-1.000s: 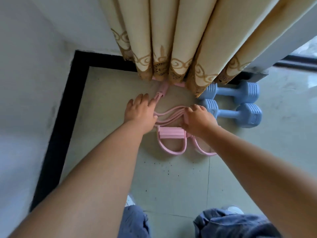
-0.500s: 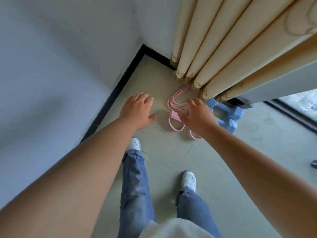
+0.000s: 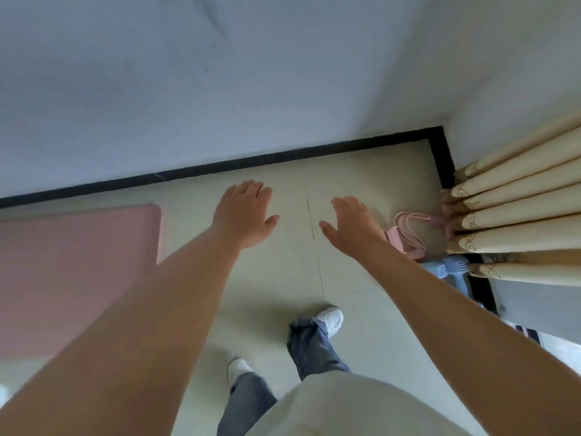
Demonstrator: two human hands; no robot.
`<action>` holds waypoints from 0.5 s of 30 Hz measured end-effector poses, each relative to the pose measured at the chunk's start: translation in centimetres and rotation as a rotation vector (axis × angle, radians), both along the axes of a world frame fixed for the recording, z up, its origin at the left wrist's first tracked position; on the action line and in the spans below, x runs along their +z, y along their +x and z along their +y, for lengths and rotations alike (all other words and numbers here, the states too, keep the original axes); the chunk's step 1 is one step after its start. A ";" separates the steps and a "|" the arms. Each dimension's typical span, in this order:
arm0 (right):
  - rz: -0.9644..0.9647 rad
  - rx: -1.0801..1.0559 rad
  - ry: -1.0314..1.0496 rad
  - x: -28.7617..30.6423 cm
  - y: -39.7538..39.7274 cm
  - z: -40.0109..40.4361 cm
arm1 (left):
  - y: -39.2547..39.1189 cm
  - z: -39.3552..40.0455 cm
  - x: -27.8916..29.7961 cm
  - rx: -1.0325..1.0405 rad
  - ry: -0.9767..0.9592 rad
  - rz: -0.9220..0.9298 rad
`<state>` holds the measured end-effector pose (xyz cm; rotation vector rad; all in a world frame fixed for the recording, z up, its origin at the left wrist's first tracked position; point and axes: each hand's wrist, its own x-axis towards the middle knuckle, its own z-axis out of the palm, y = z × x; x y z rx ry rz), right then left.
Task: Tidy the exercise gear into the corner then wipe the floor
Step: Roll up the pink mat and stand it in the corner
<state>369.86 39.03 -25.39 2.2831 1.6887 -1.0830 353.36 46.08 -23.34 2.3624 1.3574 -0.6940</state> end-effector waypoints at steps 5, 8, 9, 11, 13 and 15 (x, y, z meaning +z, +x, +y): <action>0.025 0.285 0.001 1.4 -14.0 -1.6 | -14.4 -6.6 2.2 0.302 0.004 -0.002; 0.030 0.431 0.005 2.3 -22.8 -5.0 | -23.1 -12.8 3.2 0.470 0.012 -0.031; 0.029 0.469 0.010 2.6 -25.6 -6.4 | -26.0 -15.1 3.4 0.515 0.009 -0.040; 0.024 0.528 0.021 3.2 -31.1 -9.4 | -31.7 -19.8 3.6 0.592 0.004 -0.042; 0.024 0.586 0.026 3.8 -36.2 -12.3 | -37.1 -24.5 3.9 0.678 -0.010 -0.039; 0.024 0.651 0.021 4.2 -41.1 -14.9 | -42.1 -28.8 4.2 0.750 -0.012 -0.033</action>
